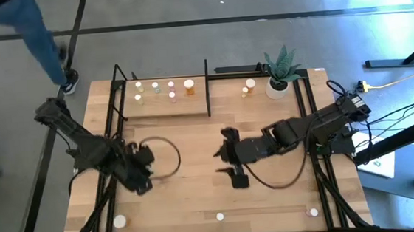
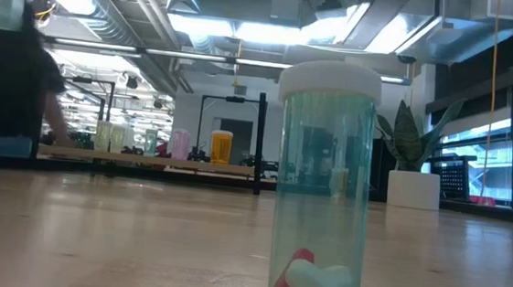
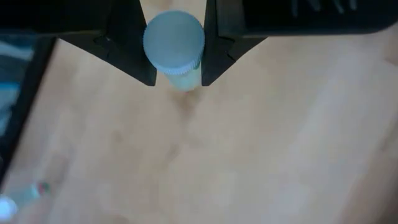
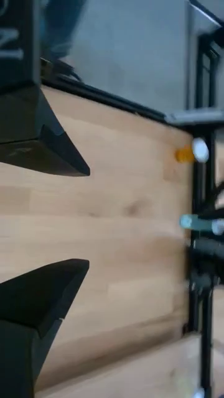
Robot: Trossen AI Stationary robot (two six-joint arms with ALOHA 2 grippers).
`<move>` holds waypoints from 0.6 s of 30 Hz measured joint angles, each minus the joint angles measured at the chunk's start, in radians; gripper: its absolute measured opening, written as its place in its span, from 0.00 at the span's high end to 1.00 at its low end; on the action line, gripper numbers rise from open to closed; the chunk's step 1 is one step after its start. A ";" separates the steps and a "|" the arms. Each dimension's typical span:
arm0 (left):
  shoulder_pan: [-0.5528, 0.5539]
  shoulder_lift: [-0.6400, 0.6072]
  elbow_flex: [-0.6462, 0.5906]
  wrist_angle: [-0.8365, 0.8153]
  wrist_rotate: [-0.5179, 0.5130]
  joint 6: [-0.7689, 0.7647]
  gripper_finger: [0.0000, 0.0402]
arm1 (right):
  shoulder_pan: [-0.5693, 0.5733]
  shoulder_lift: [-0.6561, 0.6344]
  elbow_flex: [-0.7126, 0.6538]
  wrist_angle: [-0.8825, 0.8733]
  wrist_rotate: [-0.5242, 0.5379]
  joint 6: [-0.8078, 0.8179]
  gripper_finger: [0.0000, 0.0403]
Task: Pick and place medicine bottles onto shelf by color
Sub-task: Put the left green pill bottle on the shelf and align it with the other green pill bottle
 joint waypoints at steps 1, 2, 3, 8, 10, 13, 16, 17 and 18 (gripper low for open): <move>0.027 -0.015 0.000 -0.014 -0.008 0.013 0.73 | -0.019 0.000 0.009 -0.008 -0.003 0.013 0.43; 0.057 -0.030 0.000 -0.026 -0.012 0.030 0.73 | -0.036 0.000 0.019 -0.013 -0.020 0.010 0.43; 0.089 -0.044 0.000 -0.035 -0.013 0.049 0.73 | -0.054 0.000 0.031 -0.013 -0.041 -0.014 0.43; 0.256 -0.086 0.000 -0.060 -0.022 0.144 0.73 | -0.120 0.000 0.125 -0.075 -0.070 -0.105 0.43; 0.319 -0.096 0.000 -0.060 -0.027 0.193 0.73 | -0.149 0.000 0.173 -0.115 -0.081 -0.131 0.43; 0.413 -0.107 0.000 -0.060 -0.033 0.254 0.73 | -0.193 0.000 0.228 -0.151 -0.107 -0.177 0.43; 0.503 -0.115 0.000 -0.059 -0.034 0.301 0.73 | -0.237 -0.001 0.263 -0.170 -0.148 -0.216 0.43; 0.532 -0.115 0.000 -0.059 -0.034 0.319 0.73 | -0.252 -0.001 0.267 -0.170 -0.169 -0.225 0.43; 0.559 -0.115 0.000 -0.059 -0.033 0.340 0.73 | -0.268 -0.001 0.268 -0.170 -0.190 -0.233 0.43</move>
